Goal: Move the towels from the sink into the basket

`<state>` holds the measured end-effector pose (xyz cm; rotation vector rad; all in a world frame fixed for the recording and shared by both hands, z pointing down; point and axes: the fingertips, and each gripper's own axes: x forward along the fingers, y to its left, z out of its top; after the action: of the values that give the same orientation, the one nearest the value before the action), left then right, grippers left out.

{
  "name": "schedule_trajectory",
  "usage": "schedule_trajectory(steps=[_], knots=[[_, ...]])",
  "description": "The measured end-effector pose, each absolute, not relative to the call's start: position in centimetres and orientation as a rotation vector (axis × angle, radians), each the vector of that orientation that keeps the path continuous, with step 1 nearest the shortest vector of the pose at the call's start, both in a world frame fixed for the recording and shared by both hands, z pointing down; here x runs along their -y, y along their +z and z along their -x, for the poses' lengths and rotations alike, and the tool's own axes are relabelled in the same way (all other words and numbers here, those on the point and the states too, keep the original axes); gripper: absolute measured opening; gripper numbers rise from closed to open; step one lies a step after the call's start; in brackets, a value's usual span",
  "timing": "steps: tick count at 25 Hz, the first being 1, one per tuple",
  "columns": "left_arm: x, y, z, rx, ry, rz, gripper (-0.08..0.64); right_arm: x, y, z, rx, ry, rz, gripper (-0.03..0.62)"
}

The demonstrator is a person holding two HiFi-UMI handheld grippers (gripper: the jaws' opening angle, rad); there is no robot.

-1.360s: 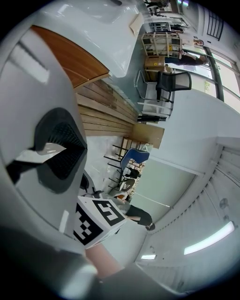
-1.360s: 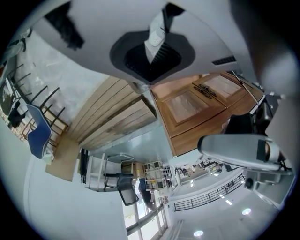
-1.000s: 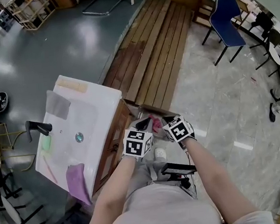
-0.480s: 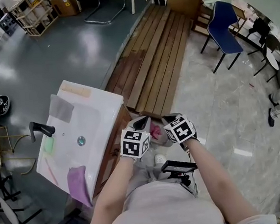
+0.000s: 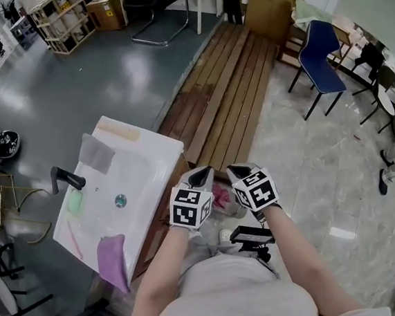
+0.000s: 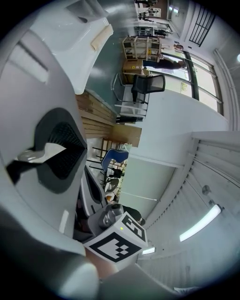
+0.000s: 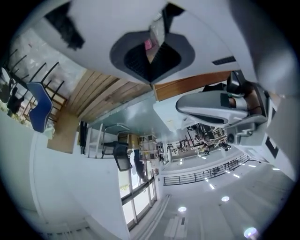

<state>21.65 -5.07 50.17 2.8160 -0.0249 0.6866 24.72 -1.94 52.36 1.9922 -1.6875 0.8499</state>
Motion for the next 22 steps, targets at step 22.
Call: schedule_trajectory(steps=[22], knots=[[9.0, 40.0, -17.9, 0.194, 0.321, -2.938, 0.003, 6.3, 40.8, -20.3, 1.928, 0.368, -2.127, 0.017]])
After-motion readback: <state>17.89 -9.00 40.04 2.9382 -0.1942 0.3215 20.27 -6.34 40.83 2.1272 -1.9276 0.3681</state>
